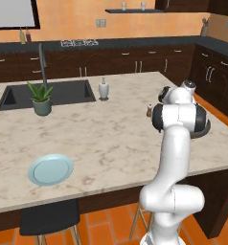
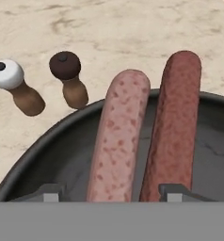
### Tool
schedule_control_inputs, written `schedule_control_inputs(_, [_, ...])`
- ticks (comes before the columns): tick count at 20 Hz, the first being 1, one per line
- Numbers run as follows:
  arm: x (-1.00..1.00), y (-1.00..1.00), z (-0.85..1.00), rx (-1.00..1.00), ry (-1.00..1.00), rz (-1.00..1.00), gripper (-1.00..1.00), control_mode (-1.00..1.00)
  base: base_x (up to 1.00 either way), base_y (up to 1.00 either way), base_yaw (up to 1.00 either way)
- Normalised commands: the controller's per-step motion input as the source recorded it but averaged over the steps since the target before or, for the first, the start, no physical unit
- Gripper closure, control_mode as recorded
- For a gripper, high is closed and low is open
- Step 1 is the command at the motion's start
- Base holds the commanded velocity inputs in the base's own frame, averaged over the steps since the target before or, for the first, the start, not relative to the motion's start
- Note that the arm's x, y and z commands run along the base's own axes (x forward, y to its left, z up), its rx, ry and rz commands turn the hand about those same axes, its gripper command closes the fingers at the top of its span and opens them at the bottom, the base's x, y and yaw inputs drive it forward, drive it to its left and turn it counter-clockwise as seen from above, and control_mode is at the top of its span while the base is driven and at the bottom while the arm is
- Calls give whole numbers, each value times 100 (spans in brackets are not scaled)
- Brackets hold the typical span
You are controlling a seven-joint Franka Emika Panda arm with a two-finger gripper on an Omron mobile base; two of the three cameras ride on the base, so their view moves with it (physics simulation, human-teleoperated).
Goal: Place one bun and one sausage from the bowl on each plate.
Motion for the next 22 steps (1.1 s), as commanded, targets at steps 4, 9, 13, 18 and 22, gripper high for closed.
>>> schedule_control_inputs(4, [3,53,-100,0,24,7,100,-100,0,0,0])
schedule_control_inputs(9, [11,38,-100,1,40,13,100,-100,0,0,0])
schedule_control_inputs(13, [0,-5,-100,15,42,21,100,-100,0,0,0])
schedule_control_inputs(18, [1,-14,-100,40,38,15,100,-100,0,0,0])
schedule_control_inputs(22, [18,4,-100,49,37,6,100,-100,0,0,0])
